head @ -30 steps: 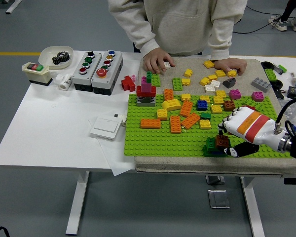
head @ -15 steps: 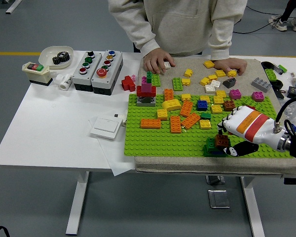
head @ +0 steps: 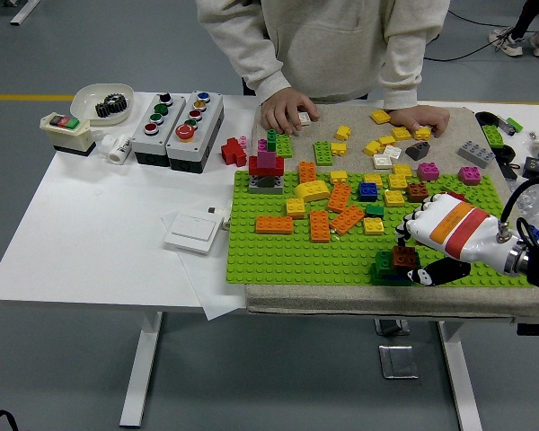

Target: Pick up the brick,pile it on top of brick,press brick,pick up the brick,pile it on top of brick,press brick

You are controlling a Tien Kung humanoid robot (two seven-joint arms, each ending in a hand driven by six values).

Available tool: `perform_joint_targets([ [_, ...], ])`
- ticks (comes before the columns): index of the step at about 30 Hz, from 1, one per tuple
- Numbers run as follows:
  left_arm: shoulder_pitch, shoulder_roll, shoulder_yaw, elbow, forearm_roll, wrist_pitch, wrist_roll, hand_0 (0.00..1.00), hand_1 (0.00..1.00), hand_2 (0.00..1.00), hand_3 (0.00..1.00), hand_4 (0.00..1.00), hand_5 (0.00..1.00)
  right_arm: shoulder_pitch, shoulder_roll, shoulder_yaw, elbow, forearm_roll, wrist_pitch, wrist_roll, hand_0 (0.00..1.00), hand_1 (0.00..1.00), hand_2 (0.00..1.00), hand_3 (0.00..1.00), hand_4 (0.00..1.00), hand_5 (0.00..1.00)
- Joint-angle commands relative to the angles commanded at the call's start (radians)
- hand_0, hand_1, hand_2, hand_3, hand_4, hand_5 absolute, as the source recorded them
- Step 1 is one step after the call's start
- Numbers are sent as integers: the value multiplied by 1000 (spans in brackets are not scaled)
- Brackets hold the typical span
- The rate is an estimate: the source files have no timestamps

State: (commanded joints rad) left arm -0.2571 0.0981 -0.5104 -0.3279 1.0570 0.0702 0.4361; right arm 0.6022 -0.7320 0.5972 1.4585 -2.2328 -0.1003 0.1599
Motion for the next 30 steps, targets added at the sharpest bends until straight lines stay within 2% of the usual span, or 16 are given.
perform_joint_targets([
  [2, 0, 0, 0, 0, -1, 0, 0, 654, 708, 726, 587, 663, 663, 0, 1, 1, -2, 0, 0, 1, 548, 541, 614, 555, 758, 527],
  [7, -1, 0, 1, 0, -2, 0, 0, 654, 708, 726, 587, 663, 663, 1, 2, 2, -5, 0, -3, 2, 548, 541, 614, 555, 758, 527],
  [8, -1, 0, 1, 0, -2, 1, 0, 653, 707, 726, 587, 663, 662, 1, 2, 2, -5, 0, -4, 2, 548, 563, 643, 570, 774, 525],
  [30, -2, 0, 3, 0, -4, 1, -1, 648, 707, 726, 587, 663, 663, 3, 5, 3, -4, 1, -3, 5, 549, 582, 674, 594, 804, 519],
])
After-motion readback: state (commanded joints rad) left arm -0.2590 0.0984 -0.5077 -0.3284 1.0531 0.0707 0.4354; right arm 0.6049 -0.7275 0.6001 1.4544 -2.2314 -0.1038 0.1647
